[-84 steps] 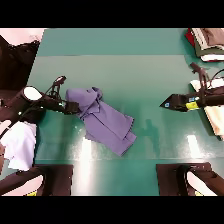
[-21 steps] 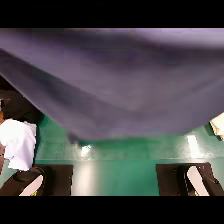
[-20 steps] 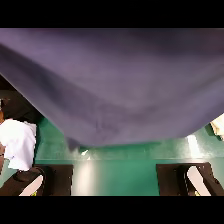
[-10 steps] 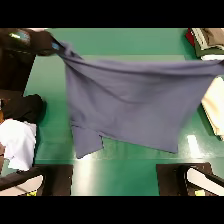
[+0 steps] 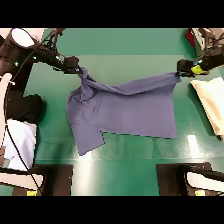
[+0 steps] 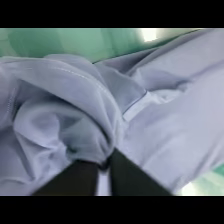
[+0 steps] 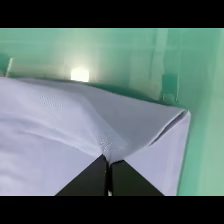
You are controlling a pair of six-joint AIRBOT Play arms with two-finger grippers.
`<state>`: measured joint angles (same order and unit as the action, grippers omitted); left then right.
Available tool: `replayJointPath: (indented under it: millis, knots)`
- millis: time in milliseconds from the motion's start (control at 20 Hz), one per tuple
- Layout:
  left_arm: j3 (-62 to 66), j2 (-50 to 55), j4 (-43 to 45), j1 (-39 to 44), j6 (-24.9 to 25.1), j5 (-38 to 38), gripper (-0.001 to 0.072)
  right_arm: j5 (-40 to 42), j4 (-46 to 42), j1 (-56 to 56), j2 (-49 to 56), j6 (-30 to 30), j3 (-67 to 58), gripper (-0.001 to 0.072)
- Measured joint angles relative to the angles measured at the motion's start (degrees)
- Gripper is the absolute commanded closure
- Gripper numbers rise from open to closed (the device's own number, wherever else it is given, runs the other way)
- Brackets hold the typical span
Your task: Fold the shirts.
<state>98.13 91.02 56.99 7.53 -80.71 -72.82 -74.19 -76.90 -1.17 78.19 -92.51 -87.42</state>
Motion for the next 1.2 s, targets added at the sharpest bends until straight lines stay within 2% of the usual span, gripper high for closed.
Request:
replayJointPath:
  millis: [50, 100, 150, 200, 250, 400, 450, 500, 650, 750, 850, 1050, 1200]
  knots:
    - [0.0, 0.28, 0.61, 0.0, 0.02, 0.79, 0.0126, 0.94, -0.39, 0.0, 0.79, -0.02, 0.15, 0.069]
    - [-0.04, 0.59, 1.84, -0.02, 0.02, 1.29, 0.0125, 1.6, -0.66, -0.28, 1.44, 0.0, 0.24, 0.0631]
    - [-0.04, 0.79, 3.21, -0.04, 0.02, 1.62, 0.0125, 2.19, -0.68, -0.83, 2.05, -0.04, 0.33, 0.0379]
    - [-0.04, 0.85, 4.55, -0.02, 0.02, 1.73, 0.0125, 2.54, -0.7, -1.49, 2.45, -0.09, 0.37, 0.0166]
    - [-0.04, 0.96, 6.1, -0.02, 0.0, 1.62, 0.0125, 2.89, -0.7, -2.4, 2.69, -0.15, 0.42, 0.0133]
    - [-0.04, 0.94, 10.51, -0.74, 0.0, -0.96, 0.0126, 2.69, -0.7, -5.49, 2.21, -0.44, 0.48, 0.0135]
    - [-0.04, 0.9, 11.3, -1.53, 0.0, -2.27, 0.0139, 2.05, -0.7, -6.6, 1.6, -0.52, 0.48, 0.0135]
    - [-0.09, 0.76, 12.0, -2.73, -0.04, -4.02, 0.0189, 1.42, -0.7, -7.69, 0.94, -0.57, 0.48, 0.0136]
    - [-3.52, -0.79, 11.17, -7.06, -0.22, -8.98, 0.0186, -0.96, -0.7, -9.7, -1.33, -0.28, 0.55, 0.0137]
    - [-9.68, -3.3, 10.19, -9.42, -0.17, -9.55, 0.0186, -2.34, -0.63, -9.94, -3.13, 0.37, 1.07, 0.0137]
    - [-18.23, -6.67, 9.27, -10.69, 0.39, -8.22, 0.0186, -2.58, -0.7, -9.55, -5.29, 0.92, 2.95, 0.0138]
    - [-34.84, -11.41, 5.2, -11.76, 2.45, -0.74, 0.0186, -0.17, -0.66, -8.11, -10.29, 1.33, 9.6, 0.0138]
    - [-42.34, -12.59, 2.84, -12.04, 3.65, 3.08, 0.0187, 1.11, -0.68, -7.56, -13.4, 1.42, 14.6, 0.0139]
